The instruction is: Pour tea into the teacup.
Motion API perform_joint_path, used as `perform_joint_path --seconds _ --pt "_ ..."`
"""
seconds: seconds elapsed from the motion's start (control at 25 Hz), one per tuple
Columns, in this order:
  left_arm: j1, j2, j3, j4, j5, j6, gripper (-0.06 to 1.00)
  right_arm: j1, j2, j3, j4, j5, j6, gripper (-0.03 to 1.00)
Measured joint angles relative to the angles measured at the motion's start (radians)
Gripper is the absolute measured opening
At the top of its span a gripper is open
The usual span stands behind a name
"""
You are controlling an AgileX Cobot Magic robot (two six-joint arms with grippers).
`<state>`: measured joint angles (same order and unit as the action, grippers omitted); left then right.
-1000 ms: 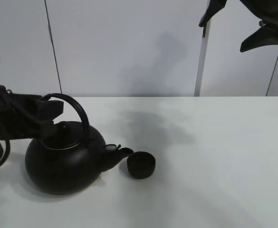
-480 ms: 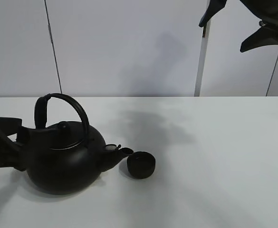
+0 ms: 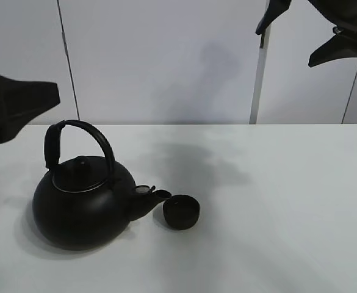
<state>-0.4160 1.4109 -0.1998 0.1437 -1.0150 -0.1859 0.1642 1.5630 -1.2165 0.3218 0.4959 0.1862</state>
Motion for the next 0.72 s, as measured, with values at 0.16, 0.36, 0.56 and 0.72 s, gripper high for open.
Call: perform_joint_path --seconds 0.16,0.36,0.56,0.72 --pt "0.0 -0.161 -0.059 0.068 0.298 -0.182 0.69 0.0 0.0 0.0 0.0 0.0 0.0 0.61" --pt "0.0 -0.289 -0.308 0.41 0.831 -0.517 0.69 0.0 0.0 0.0 0.0 0.0 0.0 0.61" --pt "-0.034 -0.321 -0.495 0.585 1.111 -0.756 0.69 0.0 0.0 0.0 0.0 0.0 0.0 0.61" --pt "-0.121 -0.321 -0.552 0.59 1.16 -0.749 0.69 0.0 0.0 0.0 0.0 0.0 0.0 0.61"
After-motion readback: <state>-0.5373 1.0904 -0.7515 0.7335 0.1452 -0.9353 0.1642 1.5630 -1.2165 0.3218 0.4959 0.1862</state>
